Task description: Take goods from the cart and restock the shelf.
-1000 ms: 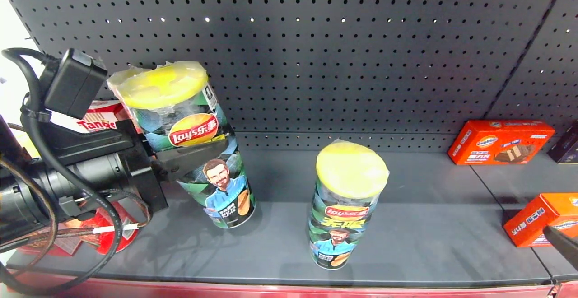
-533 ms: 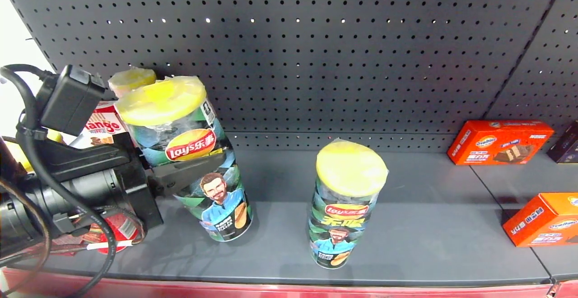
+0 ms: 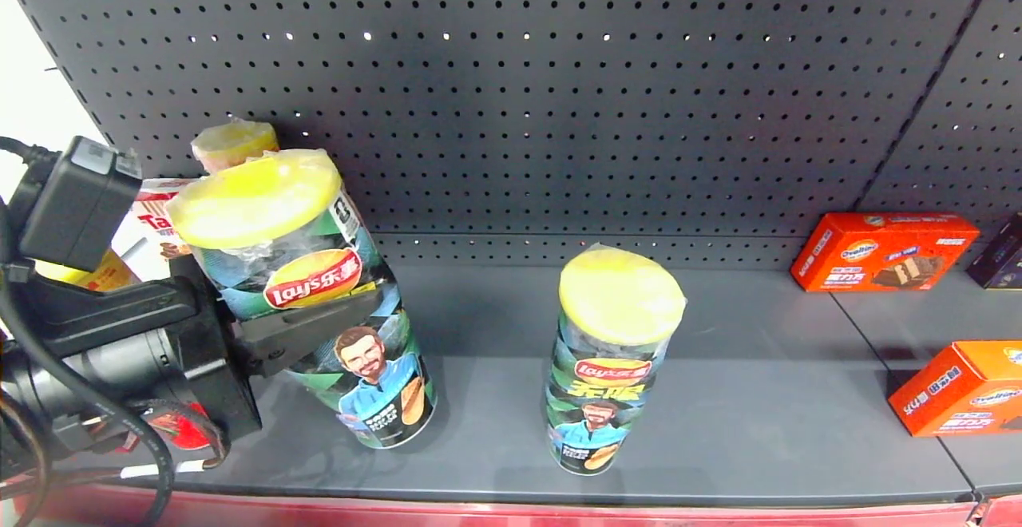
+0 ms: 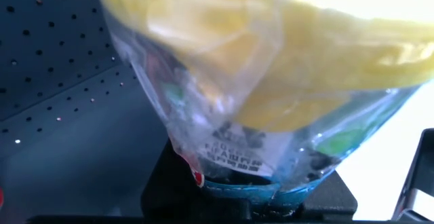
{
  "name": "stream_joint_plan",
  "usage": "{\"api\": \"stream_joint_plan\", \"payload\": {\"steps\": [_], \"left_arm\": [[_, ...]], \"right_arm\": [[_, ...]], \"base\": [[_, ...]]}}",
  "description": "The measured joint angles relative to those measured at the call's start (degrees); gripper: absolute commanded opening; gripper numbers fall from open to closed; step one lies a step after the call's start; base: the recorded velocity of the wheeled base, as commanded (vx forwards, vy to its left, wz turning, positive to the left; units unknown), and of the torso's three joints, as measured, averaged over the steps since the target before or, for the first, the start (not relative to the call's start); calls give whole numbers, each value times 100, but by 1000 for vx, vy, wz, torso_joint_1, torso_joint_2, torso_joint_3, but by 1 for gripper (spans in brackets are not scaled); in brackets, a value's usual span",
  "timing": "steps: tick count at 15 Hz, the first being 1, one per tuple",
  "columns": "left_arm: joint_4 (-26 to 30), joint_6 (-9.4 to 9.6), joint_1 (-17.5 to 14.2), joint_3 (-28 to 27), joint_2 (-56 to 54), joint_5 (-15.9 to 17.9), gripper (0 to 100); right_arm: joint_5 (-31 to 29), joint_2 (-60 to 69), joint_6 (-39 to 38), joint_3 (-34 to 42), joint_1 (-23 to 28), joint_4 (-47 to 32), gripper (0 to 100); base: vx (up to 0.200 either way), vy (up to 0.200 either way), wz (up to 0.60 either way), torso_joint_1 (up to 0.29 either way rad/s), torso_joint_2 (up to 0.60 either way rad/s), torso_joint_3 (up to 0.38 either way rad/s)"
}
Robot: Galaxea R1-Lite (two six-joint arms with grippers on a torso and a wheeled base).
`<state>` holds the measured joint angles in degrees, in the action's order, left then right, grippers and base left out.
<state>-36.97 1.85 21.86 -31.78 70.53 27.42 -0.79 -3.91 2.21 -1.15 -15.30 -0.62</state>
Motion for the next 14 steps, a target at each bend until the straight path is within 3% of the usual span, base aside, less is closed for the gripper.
{"api": "stream_joint_plan", "payload": {"steps": [1, 4, 8, 14], "left_arm": [[0, 0, 5, 52, -24, 0, 0], [0, 0, -1, 108, -66, 2, 0], [0, 4, 55, 133, -144, 0, 0], [35, 0, 154, 108, -177, 24, 0]], "right_arm": [[-388, 12, -152, -41, 1, -94, 100], [-460, 17, -267, -83, 26, -118, 100], [-51, 279, -126, 82, -182, 60, 100], [-43, 391, -119, 110, -223, 69, 100]], "base": [[0, 0, 0, 0, 0, 0], [0, 0, 0, 0, 0, 0], [0, 0, 0, 0, 0, 0], [0, 0, 0, 0, 0, 0]]}}
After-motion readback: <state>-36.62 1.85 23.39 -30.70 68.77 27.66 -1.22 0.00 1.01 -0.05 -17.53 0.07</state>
